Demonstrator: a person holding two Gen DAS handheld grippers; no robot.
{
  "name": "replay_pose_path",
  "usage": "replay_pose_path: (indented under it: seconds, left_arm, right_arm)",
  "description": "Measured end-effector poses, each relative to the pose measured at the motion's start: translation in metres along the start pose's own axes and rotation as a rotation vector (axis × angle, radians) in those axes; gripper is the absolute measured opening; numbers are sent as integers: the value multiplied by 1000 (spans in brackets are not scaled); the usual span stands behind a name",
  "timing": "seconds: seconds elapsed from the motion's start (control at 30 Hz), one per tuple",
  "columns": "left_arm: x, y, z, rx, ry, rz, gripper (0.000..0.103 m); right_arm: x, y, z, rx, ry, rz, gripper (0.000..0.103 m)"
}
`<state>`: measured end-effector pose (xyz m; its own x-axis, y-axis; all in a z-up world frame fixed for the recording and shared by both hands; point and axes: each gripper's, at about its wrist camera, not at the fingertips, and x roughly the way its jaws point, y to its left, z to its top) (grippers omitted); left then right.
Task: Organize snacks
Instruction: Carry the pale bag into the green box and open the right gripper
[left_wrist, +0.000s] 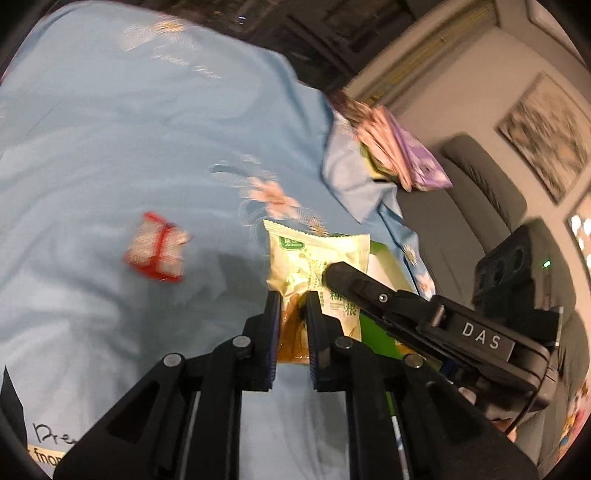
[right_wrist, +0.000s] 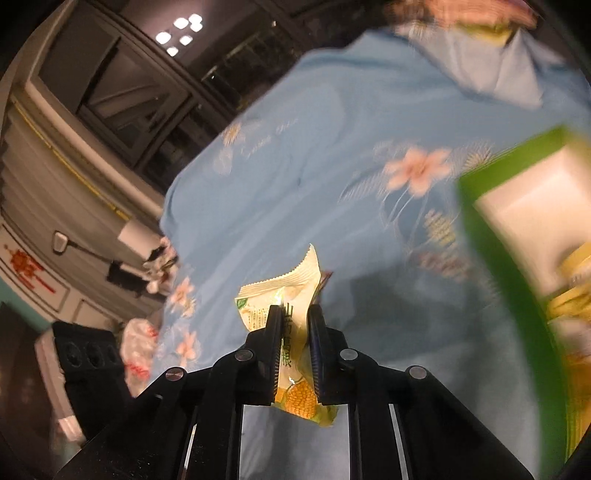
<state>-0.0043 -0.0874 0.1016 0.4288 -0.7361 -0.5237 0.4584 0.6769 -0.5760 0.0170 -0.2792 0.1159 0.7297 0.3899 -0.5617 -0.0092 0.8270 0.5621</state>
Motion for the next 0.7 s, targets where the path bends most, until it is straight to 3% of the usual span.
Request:
replay_pose_path:
  seconds: [0.13, 0.3, 0.4, 0.47, 0.53, 0.6, 0.63, 0.67, 0.7]
  left_arm:
    - [29, -47, 13, 90, 33, -72, 12]
    - [97, -90, 15, 136, 169, -142, 11]
    - [126, -115, 5, 208, 197, -108, 11]
    - [138, -128, 1, 266, 185, -43, 10]
    - [147, -141, -4, 344, 184, 36, 17]
    - [143, -138, -6, 362, 153, 92, 55]
    - [139, -134, -5, 362, 122, 131, 66]
    - [130, -129, -5, 358, 75, 146, 88]
    - [121, -122, -4, 347, 41, 129, 103]
  right_arm:
    - [-44, -15, 12, -11, -118, -96, 16]
    - [-81, -75, 23, 113, -190, -197, 16]
    - [-88, -109, 26, 186, -185, -253, 16]
    - [-93, -127, 27, 228, -190, -289, 16]
    - [-97, -135, 29, 249, -198, -328, 16]
    - [-101, -135, 32, 225, -217, -385, 20]
    - [-105, -135, 31, 219, -229, -414, 23]
    - [-109, -135, 31, 220, -238, -441, 32]
    - [-115, -137, 30, 235, -249, -456, 48]
